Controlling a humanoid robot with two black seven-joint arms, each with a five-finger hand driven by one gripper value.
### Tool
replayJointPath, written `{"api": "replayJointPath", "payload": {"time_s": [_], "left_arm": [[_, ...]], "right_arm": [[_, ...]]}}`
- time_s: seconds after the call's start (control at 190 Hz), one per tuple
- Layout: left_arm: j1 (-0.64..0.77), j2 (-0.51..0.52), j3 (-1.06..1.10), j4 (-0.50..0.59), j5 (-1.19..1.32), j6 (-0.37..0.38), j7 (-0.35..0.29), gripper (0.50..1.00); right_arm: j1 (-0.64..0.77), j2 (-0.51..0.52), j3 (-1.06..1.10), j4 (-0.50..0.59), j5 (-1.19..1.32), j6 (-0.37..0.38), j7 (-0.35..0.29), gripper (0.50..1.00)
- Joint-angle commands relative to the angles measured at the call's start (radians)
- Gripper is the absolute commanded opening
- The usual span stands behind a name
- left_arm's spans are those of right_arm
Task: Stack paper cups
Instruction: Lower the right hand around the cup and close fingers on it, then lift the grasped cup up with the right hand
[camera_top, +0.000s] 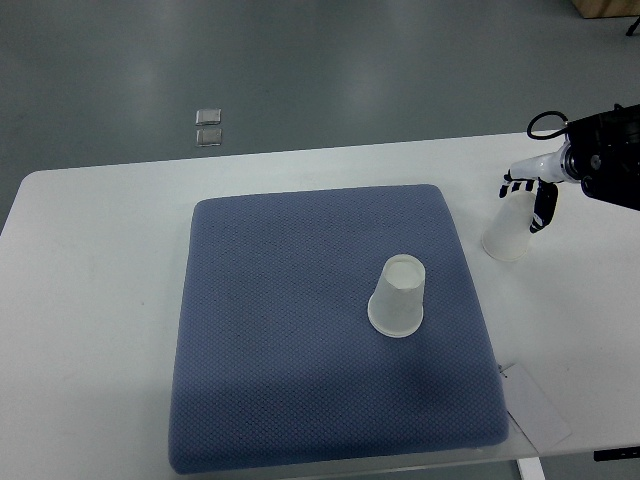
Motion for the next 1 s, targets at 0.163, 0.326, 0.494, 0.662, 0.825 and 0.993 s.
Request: {"api": "replayJointPath", "payload": {"time_s": [0.163, 0.326, 0.494, 0.662, 0.825, 0.993], "left_arm": [[0.000, 0.000, 0.000, 0.000, 0.000, 0.000, 0.000, 1.000], [0.000, 0.000, 0.000, 0.000, 0.000, 0.000, 0.000, 1.000], [0.000, 0.000, 0.000, 0.000, 0.000, 0.000, 0.000, 1.000], [0.000, 0.000, 0.000, 0.000, 0.000, 0.000, 0.000, 1.000], [0.000, 0.000, 0.000, 0.000, 0.000, 0.000, 0.000, 1.000], [0.000, 0.000, 0.000, 0.000, 0.000, 0.000, 0.000, 1.000]], "right_arm": [[-0.002, 0.001, 0.000, 0.000, 0.000, 0.000, 0.000, 0.803], [-0.007, 0.002, 0.000, 0.000, 0.000, -0.007, 0.000, 0.740], [-0.006, 0.004, 0.000, 0.000, 0.000, -0.010, 0.000, 0.695], [-0.004, 0.004, 0.000, 0.000, 0.002, -0.008, 0.000, 0.695], [0.007, -0.005, 0.000, 0.001, 0.005, 0.001, 0.000, 0.695], [0.071, -0.031, 0.000, 0.023, 0.011, 0.015, 0.000, 0.695]]}}
